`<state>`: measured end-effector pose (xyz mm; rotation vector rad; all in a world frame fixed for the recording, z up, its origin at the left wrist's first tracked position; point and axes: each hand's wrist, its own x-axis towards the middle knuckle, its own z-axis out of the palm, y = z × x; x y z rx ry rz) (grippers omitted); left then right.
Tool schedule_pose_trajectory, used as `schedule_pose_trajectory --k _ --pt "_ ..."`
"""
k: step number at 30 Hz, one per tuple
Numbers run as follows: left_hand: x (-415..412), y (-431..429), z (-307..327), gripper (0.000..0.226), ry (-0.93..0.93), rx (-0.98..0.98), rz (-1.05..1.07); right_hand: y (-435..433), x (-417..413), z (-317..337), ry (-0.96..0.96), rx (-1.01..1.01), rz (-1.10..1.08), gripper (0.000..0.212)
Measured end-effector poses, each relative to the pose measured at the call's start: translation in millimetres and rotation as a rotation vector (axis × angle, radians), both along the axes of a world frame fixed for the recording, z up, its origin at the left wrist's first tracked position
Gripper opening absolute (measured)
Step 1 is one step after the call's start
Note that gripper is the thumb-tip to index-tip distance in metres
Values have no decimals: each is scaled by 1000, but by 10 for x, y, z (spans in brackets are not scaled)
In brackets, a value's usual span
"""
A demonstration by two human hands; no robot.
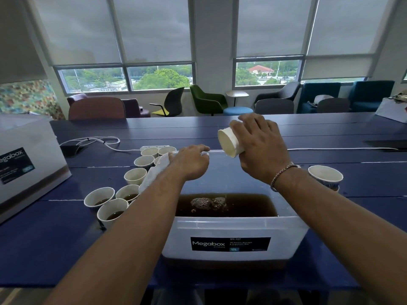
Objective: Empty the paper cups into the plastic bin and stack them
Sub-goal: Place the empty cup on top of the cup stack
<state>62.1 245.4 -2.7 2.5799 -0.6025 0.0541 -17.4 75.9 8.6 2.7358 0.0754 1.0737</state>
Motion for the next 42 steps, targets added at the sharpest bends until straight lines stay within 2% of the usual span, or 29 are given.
schedule_pose_trajectory --k 4,7,10,14,18,23,29,37,42 --pt "25 -13 -20 37 11 -26 10 -18 -54 -49 196 81 1 66" --pt "15 -81 53 33 -91 -288 35 -62 -93 -17 262 266 21 69" --pt "-82 -263 256 30 -213 -526 34 -134 -108 44 209 436 67 69" --pt "-256 -646 413 29 -135 -634 -75 -304 -140 128 123 533 33 65" --pt "-432 -988 470 27 -130 -743 -90 -566 -294 233 20 635 -19 63" --pt "-594 -1365 405 31 -73 -731 -194 -844 -508 242 -22 732 -51 75" --pt "-639 -1674 327 38 58 -716 -280 -1154 -654 162 -2 843 -94 73" --pt "-683 -1848 273 37 97 -500 -346 -1406 -711 43 84 835 -184 78" --pt "-727 -1898 307 37 116 -389 -415 -1486 -742 -14 74 847 -231 73"
